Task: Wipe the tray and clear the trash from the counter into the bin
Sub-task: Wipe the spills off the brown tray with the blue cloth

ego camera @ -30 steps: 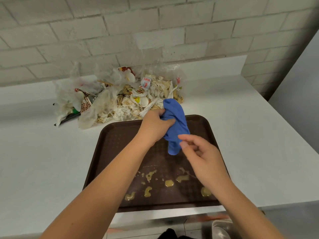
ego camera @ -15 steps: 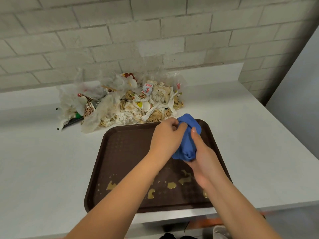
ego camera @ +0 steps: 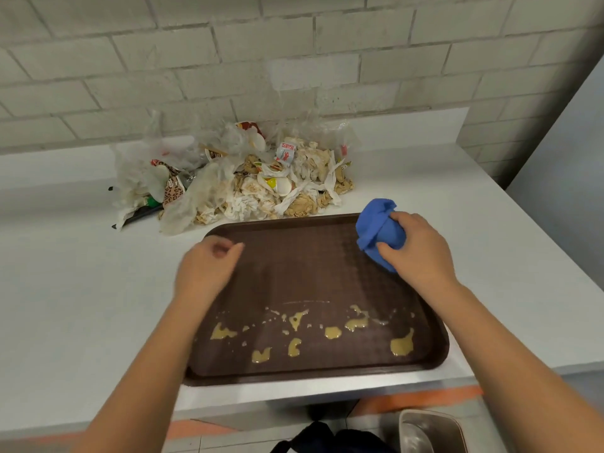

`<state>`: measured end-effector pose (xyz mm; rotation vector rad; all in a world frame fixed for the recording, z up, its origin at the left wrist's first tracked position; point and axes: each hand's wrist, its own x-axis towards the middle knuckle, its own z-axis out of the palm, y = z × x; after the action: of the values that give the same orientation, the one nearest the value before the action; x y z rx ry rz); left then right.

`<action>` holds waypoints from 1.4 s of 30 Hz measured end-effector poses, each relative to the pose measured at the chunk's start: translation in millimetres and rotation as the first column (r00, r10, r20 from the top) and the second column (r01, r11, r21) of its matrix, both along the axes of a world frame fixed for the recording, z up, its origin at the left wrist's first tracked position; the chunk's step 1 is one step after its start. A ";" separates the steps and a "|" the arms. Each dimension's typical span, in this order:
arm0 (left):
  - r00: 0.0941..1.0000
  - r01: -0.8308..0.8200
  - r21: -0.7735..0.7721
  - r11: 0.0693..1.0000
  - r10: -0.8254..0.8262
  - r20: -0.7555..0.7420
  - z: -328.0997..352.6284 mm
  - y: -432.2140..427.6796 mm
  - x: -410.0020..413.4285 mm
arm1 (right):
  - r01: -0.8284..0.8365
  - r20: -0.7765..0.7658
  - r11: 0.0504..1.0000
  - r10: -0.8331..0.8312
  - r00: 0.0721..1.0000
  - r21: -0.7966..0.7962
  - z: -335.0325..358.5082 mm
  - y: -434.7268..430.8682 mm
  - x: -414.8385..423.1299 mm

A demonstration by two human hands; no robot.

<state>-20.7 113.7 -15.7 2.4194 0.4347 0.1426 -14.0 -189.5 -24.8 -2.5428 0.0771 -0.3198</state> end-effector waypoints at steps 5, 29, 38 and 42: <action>0.973 -0.202 0.207 0.957 0.220 -0.067 -36.7 68.8 -28.4 | -0.182 -0.117 0.868 0.144 0.983 -0.462 -29.1 -1.3 -2.5; 0.987 -0.162 -0.027 0.986 0.162 -0.008 -74.8 56.4 -32.3 | -0.445 -0.328 0.832 0.341 0.881 -0.332 -71.6 -9.3 -23.3; 0.982 -0.187 -0.053 0.981 0.187 0.004 -76.0 57.6 -32.8 | -0.429 -0.414 0.838 0.277 0.867 -0.337 -71.7 -12.2 -72.2; 0.981 -0.194 -0.059 0.979 0.195 0.005 -75.2 57.1 -32.6 | -0.384 -0.419 0.862 0.231 0.878 -0.330 -71.6 -6.6 -94.7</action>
<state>-53.3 170.8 -90.9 2.3150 0.6618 0.2252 -108.7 -196.2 -96.4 -2.9350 -0.2942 0.3085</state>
